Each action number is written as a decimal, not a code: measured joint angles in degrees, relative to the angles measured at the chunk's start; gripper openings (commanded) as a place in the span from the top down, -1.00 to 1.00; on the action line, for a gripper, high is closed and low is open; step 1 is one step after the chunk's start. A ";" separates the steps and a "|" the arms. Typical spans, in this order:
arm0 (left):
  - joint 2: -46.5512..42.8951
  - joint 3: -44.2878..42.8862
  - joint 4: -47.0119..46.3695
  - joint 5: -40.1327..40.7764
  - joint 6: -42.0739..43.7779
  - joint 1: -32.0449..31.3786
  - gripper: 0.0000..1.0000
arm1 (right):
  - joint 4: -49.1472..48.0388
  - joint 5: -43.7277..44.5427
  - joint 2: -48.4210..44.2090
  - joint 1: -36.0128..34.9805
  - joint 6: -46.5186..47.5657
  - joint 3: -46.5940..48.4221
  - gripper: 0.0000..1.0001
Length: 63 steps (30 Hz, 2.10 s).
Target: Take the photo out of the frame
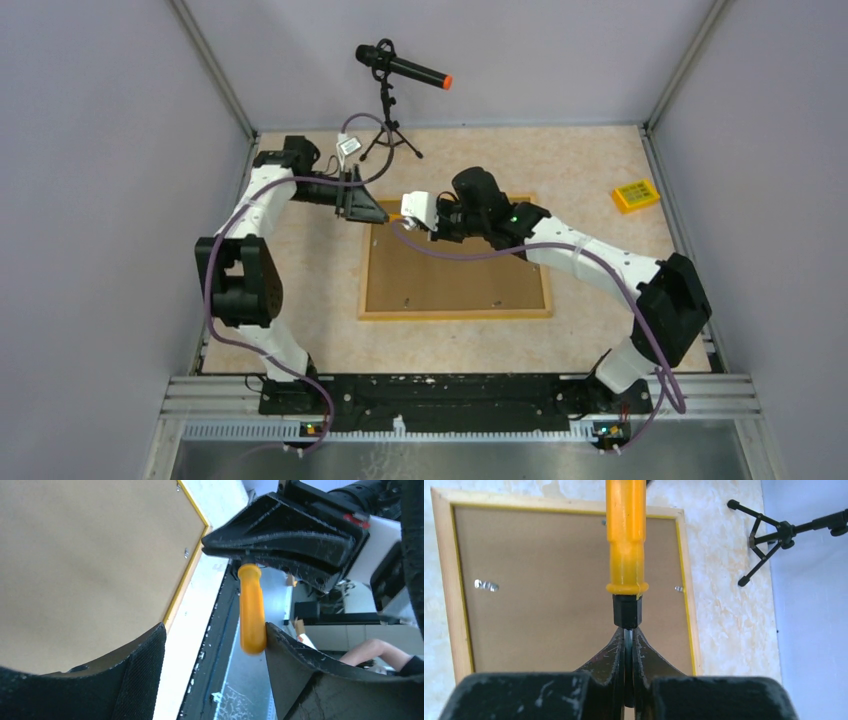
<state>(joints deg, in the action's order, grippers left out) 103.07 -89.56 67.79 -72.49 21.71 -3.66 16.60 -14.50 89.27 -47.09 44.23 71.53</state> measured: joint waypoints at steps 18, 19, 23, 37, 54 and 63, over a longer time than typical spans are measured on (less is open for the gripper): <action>-13.25 19.67 -40.54 -2.27 -36.74 1.29 -0.28 | -0.31 0.02 3.13 -0.15 -12.87 3.61 1.00; -13.25 19.67 -41.03 -2.27 -37.11 0.98 -0.24 | -0.33 0.00 3.19 -0.26 -13.00 3.61 1.00; -13.22 19.67 -41.94 -2.69 -38.16 -0.44 -0.09 | -0.31 0.04 3.78 -0.74 -13.49 3.72 1.00; -12.52 19.71 -41.90 -2.58 -37.97 -2.25 0.68 | -0.28 0.09 4.76 -0.94 -14.47 4.52 1.00; -7.06 15.85 -23.08 16.57 -17.16 10.10 1.00 | 13.22 -4.07 -1.64 1.49 -9.22 -6.25 -0.25; -6.86 15.85 -21.44 28.46 -13.79 9.55 1.00 | 19.93 -6.27 -3.41 1.36 -7.28 -19.10 -0.25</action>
<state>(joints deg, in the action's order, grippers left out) 96.20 -73.71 46.35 -44.03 7.92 5.89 36.53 -20.78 85.86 -45.74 36.95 52.42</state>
